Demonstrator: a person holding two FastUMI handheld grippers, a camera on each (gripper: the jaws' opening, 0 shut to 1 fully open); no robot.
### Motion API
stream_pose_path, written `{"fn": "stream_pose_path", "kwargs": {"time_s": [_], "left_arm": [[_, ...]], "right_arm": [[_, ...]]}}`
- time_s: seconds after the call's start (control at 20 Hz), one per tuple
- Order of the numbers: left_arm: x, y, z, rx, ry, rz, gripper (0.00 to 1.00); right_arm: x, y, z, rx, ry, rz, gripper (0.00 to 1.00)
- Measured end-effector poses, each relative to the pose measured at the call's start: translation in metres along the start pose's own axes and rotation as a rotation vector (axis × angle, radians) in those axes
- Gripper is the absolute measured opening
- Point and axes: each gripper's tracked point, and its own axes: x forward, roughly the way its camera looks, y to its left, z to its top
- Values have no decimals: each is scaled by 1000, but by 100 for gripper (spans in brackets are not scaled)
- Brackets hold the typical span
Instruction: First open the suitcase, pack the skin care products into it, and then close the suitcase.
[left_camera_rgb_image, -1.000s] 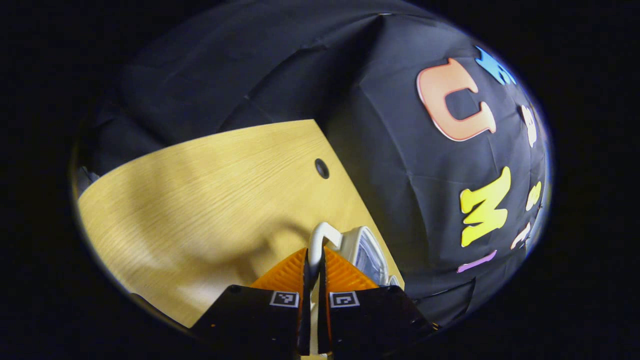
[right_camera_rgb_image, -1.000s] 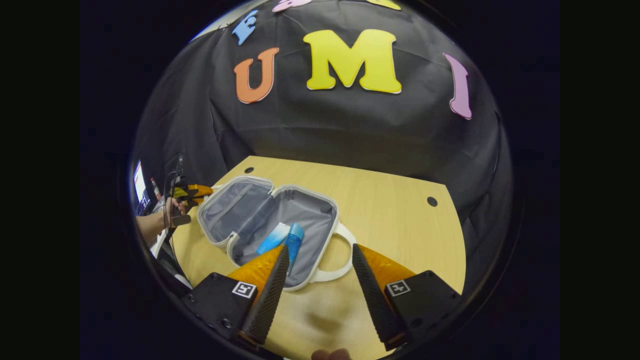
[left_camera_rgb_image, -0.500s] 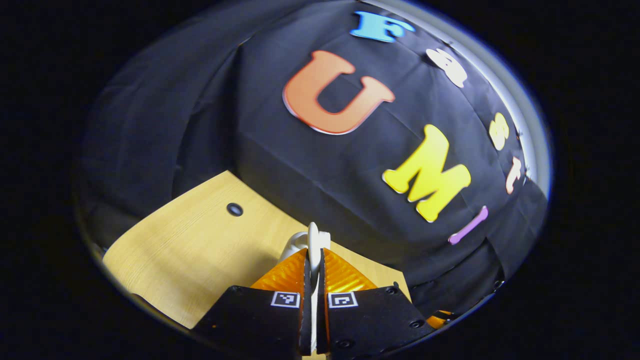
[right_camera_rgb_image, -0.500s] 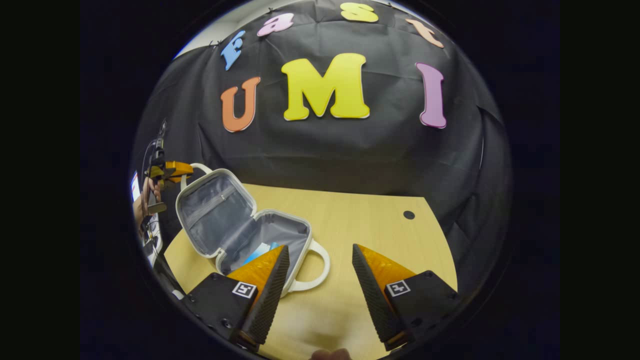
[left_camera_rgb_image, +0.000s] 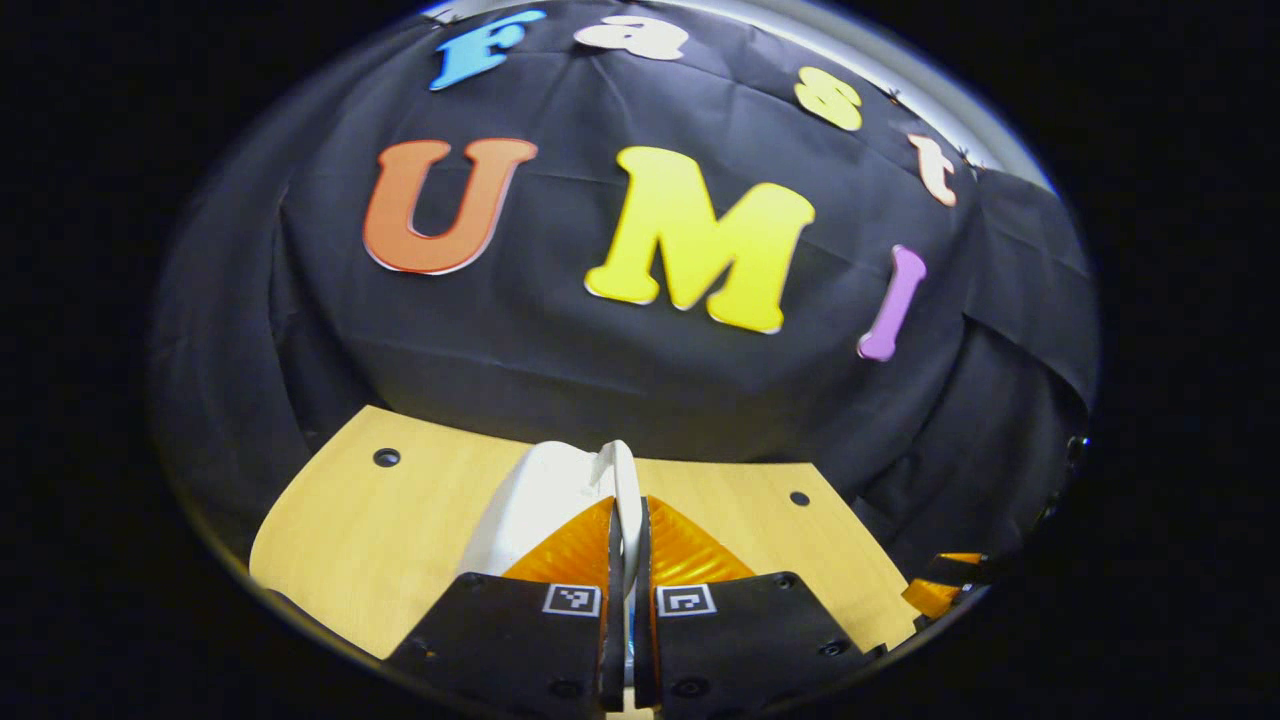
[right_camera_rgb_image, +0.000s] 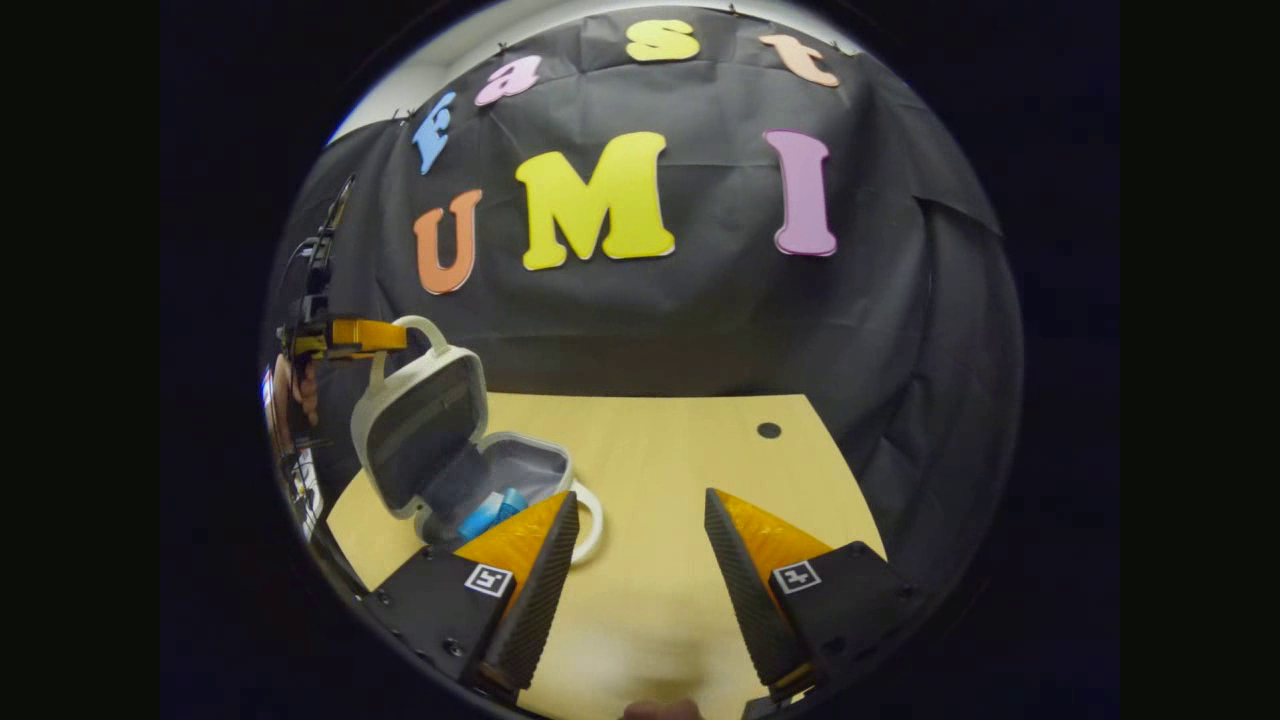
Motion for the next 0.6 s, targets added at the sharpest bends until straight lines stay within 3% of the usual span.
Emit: {"fn": "stream_pose_path", "kwargs": {"time_s": [0.3, 0.45, 0.6], "left_arm": [[33, -80, -73, 102, 108, -83, 6], [51, -100, -105, 187, 144, -100, 7], [73, -108, -137, 199, 197, -102, 7]], "right_arm": [[-19, -60, -1, 21, -14, -86, 76], [-28, -86, -4, 23, -9, -133, 76], [-33, -106, -10, 18, 11, -163, 75]]}}
